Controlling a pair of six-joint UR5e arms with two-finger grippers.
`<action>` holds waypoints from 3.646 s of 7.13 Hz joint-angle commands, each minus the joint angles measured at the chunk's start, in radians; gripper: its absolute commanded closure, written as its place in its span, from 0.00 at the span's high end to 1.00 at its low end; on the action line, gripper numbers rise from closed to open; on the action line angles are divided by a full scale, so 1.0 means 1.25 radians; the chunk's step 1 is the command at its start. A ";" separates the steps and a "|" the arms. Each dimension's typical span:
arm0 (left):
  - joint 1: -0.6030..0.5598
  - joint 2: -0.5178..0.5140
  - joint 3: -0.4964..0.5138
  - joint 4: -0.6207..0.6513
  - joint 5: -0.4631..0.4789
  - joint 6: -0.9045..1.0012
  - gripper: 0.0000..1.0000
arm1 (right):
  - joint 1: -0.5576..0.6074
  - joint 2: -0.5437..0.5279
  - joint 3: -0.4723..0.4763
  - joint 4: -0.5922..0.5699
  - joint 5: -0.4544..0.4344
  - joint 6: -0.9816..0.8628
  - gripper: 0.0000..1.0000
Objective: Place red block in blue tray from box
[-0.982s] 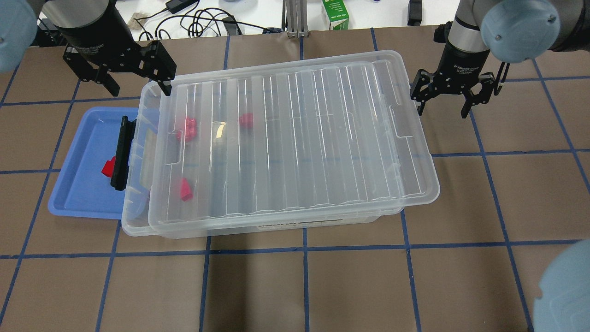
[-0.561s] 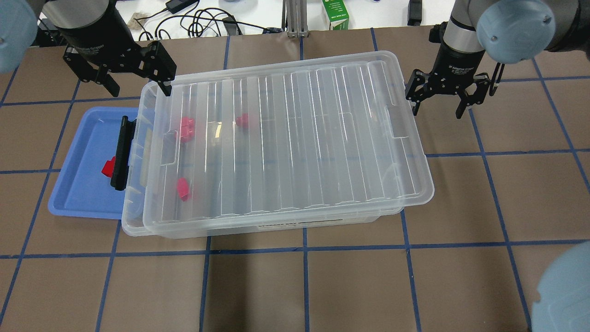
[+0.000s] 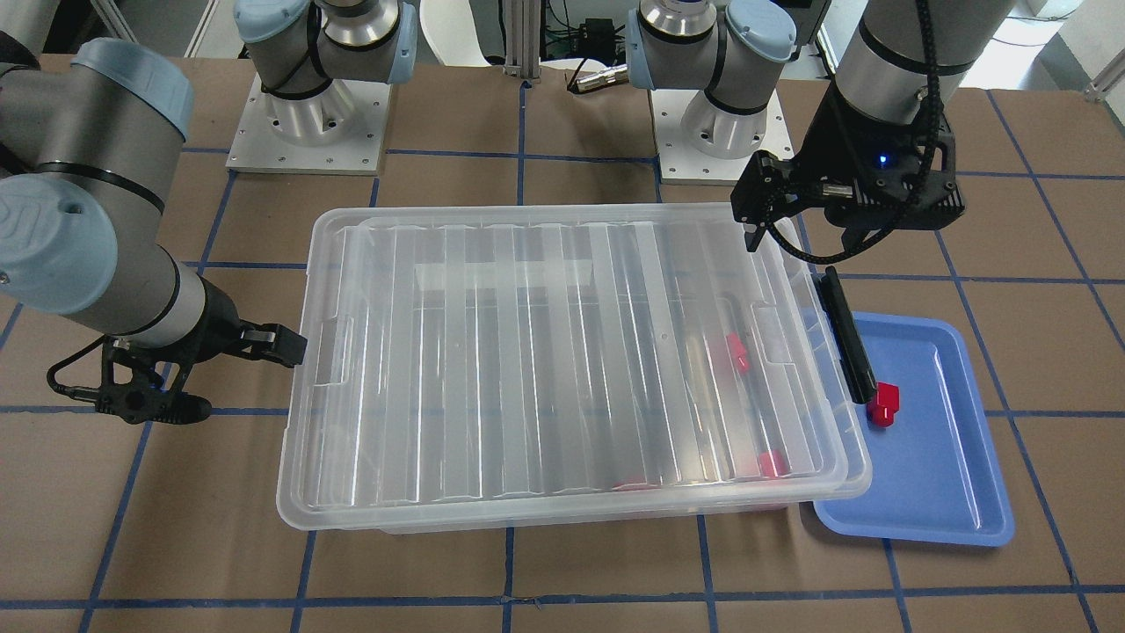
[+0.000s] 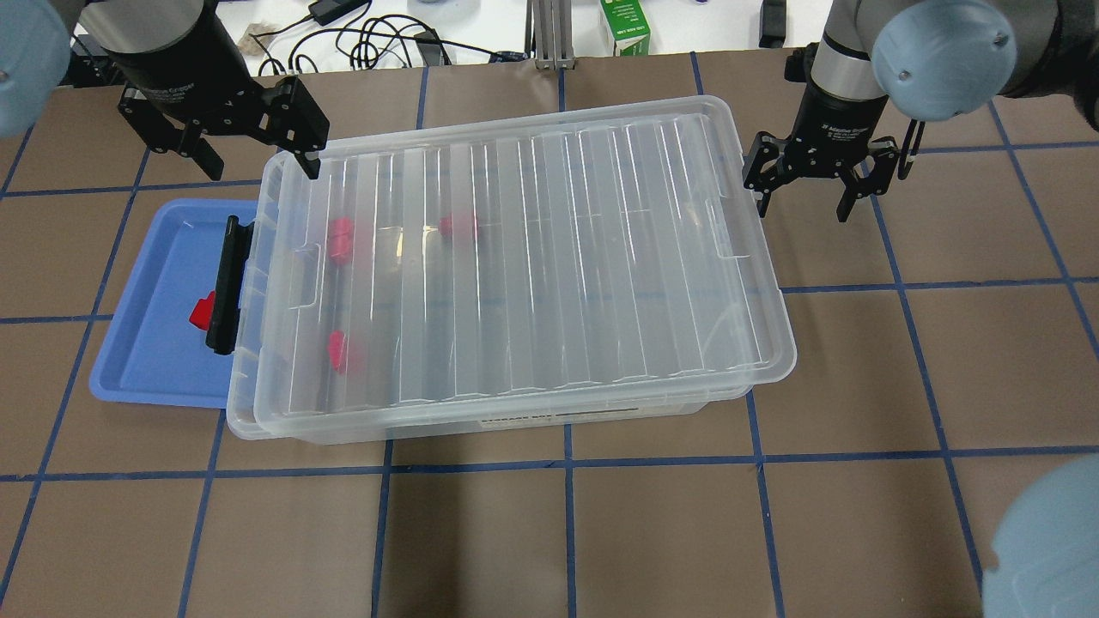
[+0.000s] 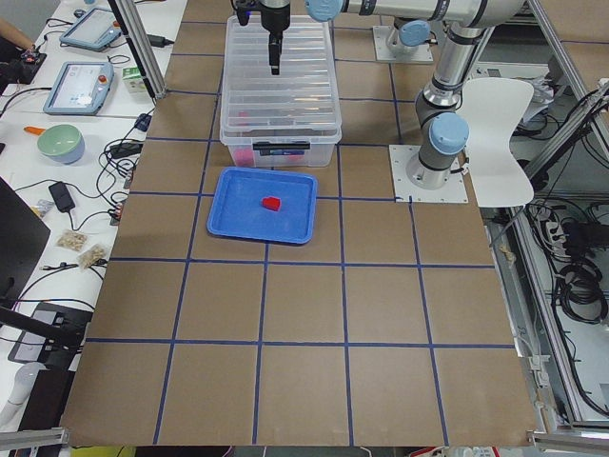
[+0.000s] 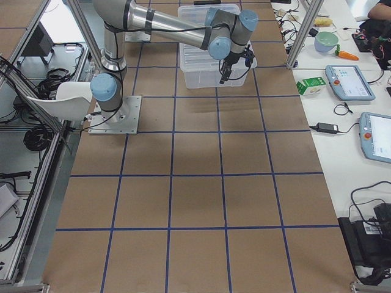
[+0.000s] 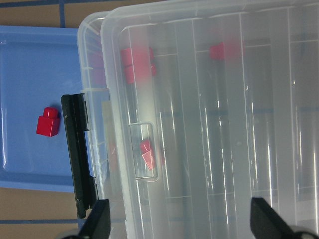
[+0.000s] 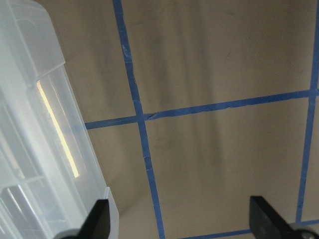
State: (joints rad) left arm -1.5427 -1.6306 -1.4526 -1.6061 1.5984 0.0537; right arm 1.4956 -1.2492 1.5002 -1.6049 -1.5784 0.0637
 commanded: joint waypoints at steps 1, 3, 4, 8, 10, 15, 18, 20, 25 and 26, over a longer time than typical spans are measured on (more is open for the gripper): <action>0.001 0.000 0.000 0.000 0.000 0.000 1.00 | 0.000 -0.004 -0.017 -0.002 -0.002 -0.001 1.00; 0.000 0.000 0.001 0.000 0.000 0.000 1.00 | 0.000 -0.026 -0.090 0.006 -0.014 -0.003 1.00; 0.001 0.000 0.001 0.000 0.000 0.000 1.00 | 0.000 -0.069 -0.108 0.066 0.000 -0.003 1.00; 0.000 0.000 0.000 0.000 0.000 0.000 1.00 | 0.062 -0.155 -0.097 0.155 -0.010 -0.001 1.00; 0.001 0.000 0.000 0.000 0.000 0.000 1.00 | 0.054 -0.148 -0.092 0.154 -0.005 -0.002 1.00; -0.003 -0.005 -0.002 0.001 0.024 0.001 1.00 | 0.053 -0.187 -0.028 0.165 -0.005 -0.004 1.00; -0.003 -0.020 -0.004 0.017 0.028 -0.001 1.00 | 0.050 -0.220 -0.016 0.156 -0.004 -0.004 1.00; -0.002 -0.021 -0.004 0.022 0.028 -0.001 1.00 | 0.049 -0.222 -0.016 0.151 -0.005 -0.002 1.00; -0.004 -0.021 -0.002 0.021 0.026 -0.007 1.00 | 0.049 -0.228 -0.016 0.150 -0.016 -0.002 1.00; -0.004 -0.022 -0.002 0.021 0.026 -0.007 1.00 | 0.052 -0.228 -0.016 0.155 -0.017 -0.001 1.00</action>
State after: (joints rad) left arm -1.5473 -1.6572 -1.4560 -1.5799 1.6315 0.0450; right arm 1.5581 -1.5317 1.4803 -1.4153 -1.5975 0.0620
